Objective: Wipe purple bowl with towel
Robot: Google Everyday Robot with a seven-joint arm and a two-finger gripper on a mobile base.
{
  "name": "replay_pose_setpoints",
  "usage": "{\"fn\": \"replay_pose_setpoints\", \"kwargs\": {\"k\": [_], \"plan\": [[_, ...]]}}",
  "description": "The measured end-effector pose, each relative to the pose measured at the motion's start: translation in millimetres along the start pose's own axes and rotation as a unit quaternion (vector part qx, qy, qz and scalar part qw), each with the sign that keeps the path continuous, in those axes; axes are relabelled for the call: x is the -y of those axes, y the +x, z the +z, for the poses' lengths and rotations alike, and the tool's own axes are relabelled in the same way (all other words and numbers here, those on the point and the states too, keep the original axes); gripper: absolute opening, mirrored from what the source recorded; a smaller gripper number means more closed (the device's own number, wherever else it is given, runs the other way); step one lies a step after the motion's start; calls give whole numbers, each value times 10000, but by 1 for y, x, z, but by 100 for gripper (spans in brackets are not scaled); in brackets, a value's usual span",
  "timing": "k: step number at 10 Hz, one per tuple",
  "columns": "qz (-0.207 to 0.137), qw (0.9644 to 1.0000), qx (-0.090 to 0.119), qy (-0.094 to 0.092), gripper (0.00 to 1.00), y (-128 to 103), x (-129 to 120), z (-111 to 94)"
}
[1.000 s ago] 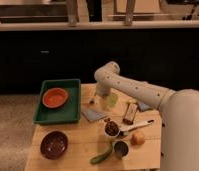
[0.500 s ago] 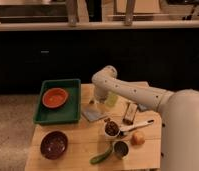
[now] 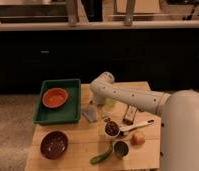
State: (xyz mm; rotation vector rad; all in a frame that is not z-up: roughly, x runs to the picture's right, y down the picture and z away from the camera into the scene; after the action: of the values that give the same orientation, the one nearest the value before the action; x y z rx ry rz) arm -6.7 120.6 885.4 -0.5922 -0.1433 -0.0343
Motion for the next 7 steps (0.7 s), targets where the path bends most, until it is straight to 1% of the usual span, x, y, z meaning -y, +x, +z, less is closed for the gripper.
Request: {"fn": "replay_pose_setpoints", "kwargs": {"k": [3,5,7], "plan": [[249,9997,41,-52,80,4,-6,15],[319,9994,55,-103,80,7,-10,21],[319,9994,39,-132,80,8,-13,24]]}}
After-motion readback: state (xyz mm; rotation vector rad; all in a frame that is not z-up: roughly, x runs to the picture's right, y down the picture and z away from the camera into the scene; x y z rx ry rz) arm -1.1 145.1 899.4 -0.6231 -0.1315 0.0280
